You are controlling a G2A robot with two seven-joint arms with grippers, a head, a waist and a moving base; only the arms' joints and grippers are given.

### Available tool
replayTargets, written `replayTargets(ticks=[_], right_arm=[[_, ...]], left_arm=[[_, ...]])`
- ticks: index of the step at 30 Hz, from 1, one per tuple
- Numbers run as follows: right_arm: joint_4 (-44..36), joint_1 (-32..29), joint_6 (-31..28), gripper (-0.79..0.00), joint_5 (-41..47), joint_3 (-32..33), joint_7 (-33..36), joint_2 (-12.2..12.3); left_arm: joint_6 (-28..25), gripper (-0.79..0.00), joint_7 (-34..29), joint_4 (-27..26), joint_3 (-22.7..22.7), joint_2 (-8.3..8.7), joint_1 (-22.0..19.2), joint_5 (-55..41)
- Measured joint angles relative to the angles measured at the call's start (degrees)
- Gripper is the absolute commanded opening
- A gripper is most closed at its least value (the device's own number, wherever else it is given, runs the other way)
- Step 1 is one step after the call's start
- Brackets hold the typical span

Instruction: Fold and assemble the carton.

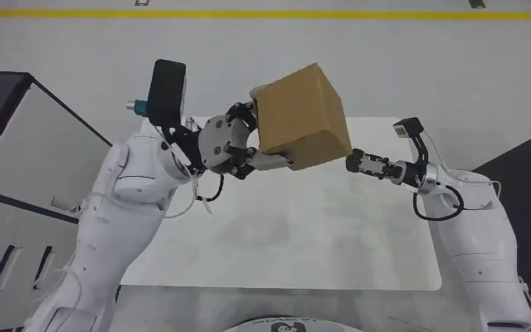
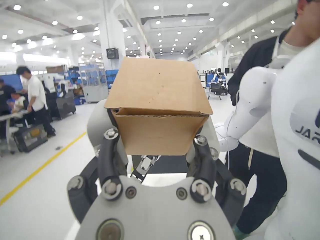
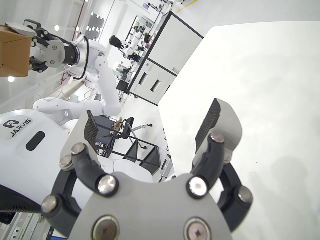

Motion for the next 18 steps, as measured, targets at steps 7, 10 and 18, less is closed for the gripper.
replayTargets(ticks=[7,10,18], right_arm=[[0.0,0.0,0.0,0.0,0.0,0.0,0.0,0.0],[0.0,0.0,0.0,0.0,0.0,0.0,0.0,0.0],[0.0,0.0,0.0,0.0,0.0,0.0,0.0,0.0]], left_arm=[[5.97,-0.785,-2.27,-1.29,-0.42,0.18,0.81,-8.77],[6.16,-0.785,-2.07,-1.21,-0.31,0.13,1.0,-8.78],[24.03,-0.785,-4.3,-3.05,-0.24,0.02,5.57,-32.85]])
